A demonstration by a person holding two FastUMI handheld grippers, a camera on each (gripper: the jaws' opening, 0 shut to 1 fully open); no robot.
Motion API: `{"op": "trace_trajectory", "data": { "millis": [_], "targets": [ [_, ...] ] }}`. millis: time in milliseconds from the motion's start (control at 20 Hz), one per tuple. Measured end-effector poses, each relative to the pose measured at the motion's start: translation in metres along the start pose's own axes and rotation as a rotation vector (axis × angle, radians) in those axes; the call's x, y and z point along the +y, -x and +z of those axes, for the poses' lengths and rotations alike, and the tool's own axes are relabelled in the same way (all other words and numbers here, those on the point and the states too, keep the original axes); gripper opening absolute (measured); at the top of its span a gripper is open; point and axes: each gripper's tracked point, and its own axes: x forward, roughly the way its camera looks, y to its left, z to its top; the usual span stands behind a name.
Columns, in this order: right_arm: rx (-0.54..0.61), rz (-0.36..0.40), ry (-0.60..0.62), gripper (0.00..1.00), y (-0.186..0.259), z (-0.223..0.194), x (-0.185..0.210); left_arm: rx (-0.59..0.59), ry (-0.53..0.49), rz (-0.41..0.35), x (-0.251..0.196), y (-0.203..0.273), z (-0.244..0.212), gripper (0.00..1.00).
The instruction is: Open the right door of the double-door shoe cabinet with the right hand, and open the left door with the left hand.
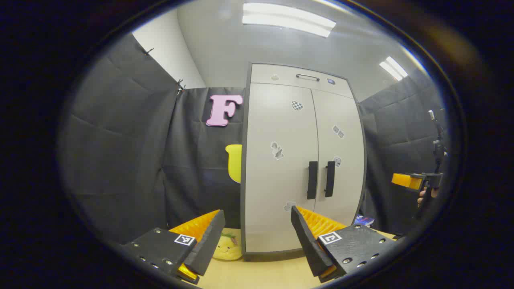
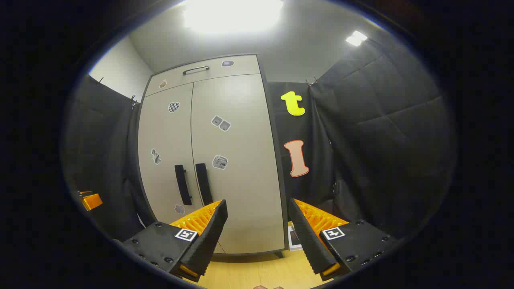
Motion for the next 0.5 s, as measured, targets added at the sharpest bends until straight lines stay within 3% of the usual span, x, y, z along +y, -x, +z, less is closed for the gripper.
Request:
{"op": "trace_trajectory", "data": {
  "millis": [300, 500],
  "targets": [
    [0.041, 0.003, 0.003, 0.97, -0.0009, -0.0040, 0.0013, 0.012, 0.015, -0.006, -0.0018, 0.0018, -0.0065, 0.95],
    [0.049, 0.039, -0.072, 0.97, -0.0039, -0.0086, 0.0052, 0.020, 0.010, 0.010, 0.0044, 0.0054, -0.0114, 0.95]
  ]
}}
